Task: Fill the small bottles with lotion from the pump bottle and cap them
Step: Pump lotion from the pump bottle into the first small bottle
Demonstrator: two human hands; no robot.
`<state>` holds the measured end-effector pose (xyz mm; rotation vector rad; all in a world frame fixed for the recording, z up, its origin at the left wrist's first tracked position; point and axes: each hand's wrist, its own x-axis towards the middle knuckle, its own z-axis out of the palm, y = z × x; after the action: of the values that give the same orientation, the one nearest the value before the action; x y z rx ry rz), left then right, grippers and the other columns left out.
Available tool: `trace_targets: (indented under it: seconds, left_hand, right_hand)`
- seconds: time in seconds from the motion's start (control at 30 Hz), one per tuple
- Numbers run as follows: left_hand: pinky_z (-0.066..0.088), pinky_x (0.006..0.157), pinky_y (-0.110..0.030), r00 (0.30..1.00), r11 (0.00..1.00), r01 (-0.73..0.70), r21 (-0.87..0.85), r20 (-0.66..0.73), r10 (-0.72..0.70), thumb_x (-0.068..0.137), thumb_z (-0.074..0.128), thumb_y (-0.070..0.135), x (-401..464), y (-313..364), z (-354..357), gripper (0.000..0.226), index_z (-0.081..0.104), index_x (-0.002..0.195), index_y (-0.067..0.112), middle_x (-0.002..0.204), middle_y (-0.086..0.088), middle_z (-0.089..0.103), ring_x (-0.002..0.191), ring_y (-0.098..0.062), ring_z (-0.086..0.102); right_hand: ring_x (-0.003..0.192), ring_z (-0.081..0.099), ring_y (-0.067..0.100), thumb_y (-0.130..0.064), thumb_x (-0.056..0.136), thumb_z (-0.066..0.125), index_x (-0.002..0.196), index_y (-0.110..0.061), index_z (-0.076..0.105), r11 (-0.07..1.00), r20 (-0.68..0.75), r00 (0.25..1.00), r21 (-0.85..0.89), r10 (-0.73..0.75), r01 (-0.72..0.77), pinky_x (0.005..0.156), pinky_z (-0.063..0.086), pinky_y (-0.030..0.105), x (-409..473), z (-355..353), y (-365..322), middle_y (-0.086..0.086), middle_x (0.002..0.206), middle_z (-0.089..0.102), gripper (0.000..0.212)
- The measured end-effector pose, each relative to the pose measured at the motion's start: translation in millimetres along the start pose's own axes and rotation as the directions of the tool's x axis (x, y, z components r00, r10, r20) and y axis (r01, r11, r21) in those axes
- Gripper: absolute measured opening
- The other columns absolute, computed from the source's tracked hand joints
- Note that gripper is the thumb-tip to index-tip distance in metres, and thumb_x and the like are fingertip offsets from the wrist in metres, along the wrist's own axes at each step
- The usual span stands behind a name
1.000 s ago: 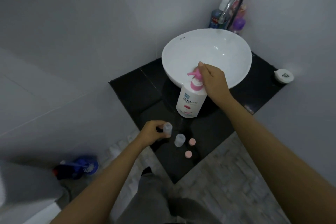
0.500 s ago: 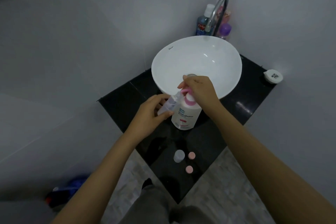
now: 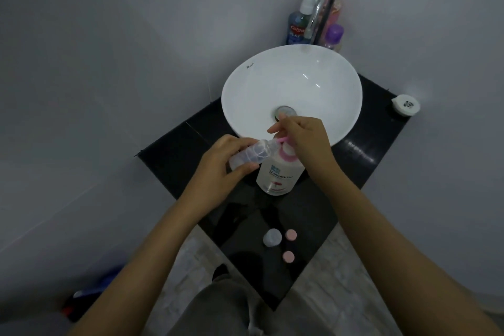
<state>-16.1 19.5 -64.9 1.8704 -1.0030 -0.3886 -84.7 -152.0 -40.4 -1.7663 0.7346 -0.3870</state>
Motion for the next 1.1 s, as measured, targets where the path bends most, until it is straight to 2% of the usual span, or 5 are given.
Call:
trace_targets:
  seconds: [0.2, 0.43, 0.6, 0.87, 1.1]
  left_hand:
    - [0.039, 0.084, -0.012, 0.998, 0.995, 0.045, 0.091, -0.048, -0.041, 0.086, 0.062, 0.027, 0.1, 10.2, 8.2, 0.037, 0.055, 0.122, 0.033, 0.11, 0.009, 0.052, 0.102, -0.001, 0.049]
    - [0.037, 0.081, -0.013, 0.995, 0.974, 0.063, 0.219, -0.093, -0.043, 0.087, 0.062, 0.025, 1.2, 17.6, 13.2, 0.043, 0.052, 0.128, 0.03, 0.106, 0.007, 0.049, 0.101, -0.009, 0.046]
    - [0.038, 0.083, -0.015, 0.994, 0.971, 0.076, 0.227, -0.094, -0.056, 0.087, 0.061, 0.026, -2.6, 16.7, 12.8, 0.044, 0.052, 0.13, 0.028, 0.105, 0.006, 0.05, 0.101, -0.01, 0.048]
    - [0.036, 0.082, -0.013, 0.994, 0.971, 0.076, 0.227, -0.094, -0.055, 0.086, 0.061, 0.025, -1.8, 16.9, 13.0, 0.046, 0.051, 0.131, 0.029, 0.104, 0.008, 0.049, 0.1, -0.008, 0.046]
    - [0.035, 0.08, -0.012, 0.996, 0.971, 0.063, 0.229, -0.08, -0.046, 0.087, 0.06, 0.028, 0.5, 13.9, 15.0, 0.044, 0.052, 0.13, 0.03, 0.103, 0.01, 0.048, 0.099, -0.004, 0.044]
  right_hand:
    - [0.053, 0.056, -0.005, -0.028, 0.096, 0.049, 0.076, -0.008, 0.073, 1.0, 0.039, 0.999, -0.007, -0.007, 0.007, 0.057, 0.043, 0.004, 1.7, -2.7, 0.6, -0.002, 0.06, 0.063, 0.037]
    - [0.076, 0.066, 0.022, -0.027, 0.095, 0.051, 0.08, -0.005, 0.073, 1.0, 0.102, 0.995, 0.026, 0.011, -0.013, 0.079, 0.053, 0.03, 6.0, -7.3, -8.6, 0.013, 0.077, 0.071, 0.035]
    - [0.07, 0.059, 0.01, -0.02, 0.098, 0.042, 0.09, 0.003, 0.07, 1.0, 0.086, 0.996, 0.003, -0.009, 0.009, 0.053, 0.044, 0.003, 9.1, -1.0, -8.6, 0.01, 0.082, 0.067, 0.037]
    - [0.07, 0.057, 0.007, -0.014, 0.097, 0.039, 0.092, 0.001, 0.071, 0.999, 0.084, 0.995, -0.003, 0.05, -0.05, 0.052, 0.043, 0.003, 15.4, 0.3, -0.7, 0.012, 0.086, 0.068, 0.036]
    - [0.1, 0.058, 0.014, -0.017, 0.094, 0.035, 0.092, -0.017, 0.071, 0.99, 0.042, 0.995, -0.116, 0.089, -0.084, 0.096, 0.046, 0.04, 14.2, 3.6, 7.3, -0.004, 0.103, 0.068, 0.037]
